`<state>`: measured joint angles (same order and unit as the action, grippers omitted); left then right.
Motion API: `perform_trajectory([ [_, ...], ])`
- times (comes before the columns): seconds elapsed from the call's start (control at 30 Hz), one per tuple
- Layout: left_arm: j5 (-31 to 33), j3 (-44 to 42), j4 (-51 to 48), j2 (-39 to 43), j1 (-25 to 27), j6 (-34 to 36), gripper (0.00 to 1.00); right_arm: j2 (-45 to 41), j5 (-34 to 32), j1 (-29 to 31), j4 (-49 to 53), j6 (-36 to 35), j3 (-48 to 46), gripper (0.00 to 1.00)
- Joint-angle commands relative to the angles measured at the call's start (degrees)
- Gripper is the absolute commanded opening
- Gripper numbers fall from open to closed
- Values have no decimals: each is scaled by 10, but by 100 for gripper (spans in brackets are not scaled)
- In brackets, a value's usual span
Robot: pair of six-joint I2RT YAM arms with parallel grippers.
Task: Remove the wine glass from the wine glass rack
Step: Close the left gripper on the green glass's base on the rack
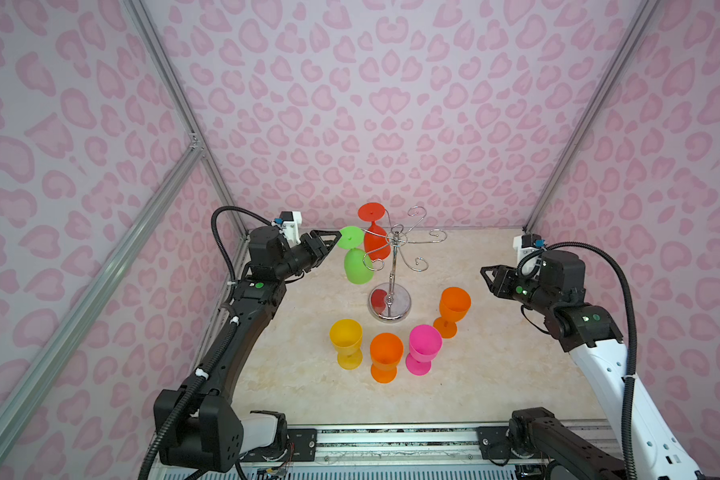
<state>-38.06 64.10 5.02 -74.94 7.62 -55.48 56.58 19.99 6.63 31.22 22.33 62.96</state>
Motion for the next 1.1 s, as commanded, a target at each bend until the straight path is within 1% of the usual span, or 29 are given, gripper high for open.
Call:
perform_trajectory([
  [0.0,-15,-6,43,-6,0,-11,47,3,11,-1,-21,6,-6,40],
  [0.27,-24,-11,55,-11,2,-24,37,8,16,-4,-26,9,-7,40],
  [0.33,-24,-11,55,-11,2,-26,37,8,17,-4,-28,9,-7,40],
  [0.37,-25,-10,55,-11,1,-26,32,9,18,-4,-28,9,-7,40],
  [0.47,-25,-9,55,-12,3,-30,28,13,21,-5,-30,10,-6,40],
  [0.53,-28,-9,75,-13,3,-35,26,14,23,-5,-32,12,-8,40],
  [1.07,-40,-3,81,-16,3,-59,7,23,38,-10,-44,18,-10,40],
])
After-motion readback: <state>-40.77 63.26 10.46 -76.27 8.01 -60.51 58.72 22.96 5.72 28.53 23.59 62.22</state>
